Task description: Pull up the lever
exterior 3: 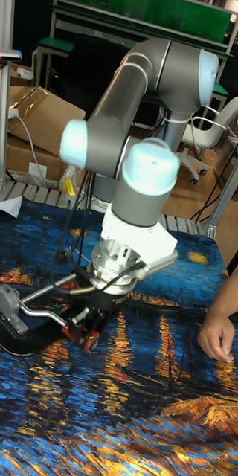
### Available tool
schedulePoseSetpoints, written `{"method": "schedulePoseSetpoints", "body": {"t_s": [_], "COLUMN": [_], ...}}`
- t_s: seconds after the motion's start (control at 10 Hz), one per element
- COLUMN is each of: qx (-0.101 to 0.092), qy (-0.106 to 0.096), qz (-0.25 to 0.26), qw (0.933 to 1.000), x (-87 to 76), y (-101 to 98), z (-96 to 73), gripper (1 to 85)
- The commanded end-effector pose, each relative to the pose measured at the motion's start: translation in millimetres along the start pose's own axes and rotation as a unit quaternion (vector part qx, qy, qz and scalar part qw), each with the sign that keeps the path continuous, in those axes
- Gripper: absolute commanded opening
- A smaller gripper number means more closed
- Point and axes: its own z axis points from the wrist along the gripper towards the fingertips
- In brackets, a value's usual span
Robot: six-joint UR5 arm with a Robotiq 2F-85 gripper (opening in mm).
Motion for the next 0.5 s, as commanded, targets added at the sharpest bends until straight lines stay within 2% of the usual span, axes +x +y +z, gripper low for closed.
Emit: {"method": "schedulePoseSetpoints", "body": {"t_s": [0.0,0.4], "qx": [0.016,0.029], "qy": [0.022,0.042], "qz": [0.028,0.062], "qw": [0.9992,0.9968], "x": [10.9,22.3], "y": [-7.2,-1.7], "z": [-22.3,-38.5], "gripper": [1.3,1.0]}}
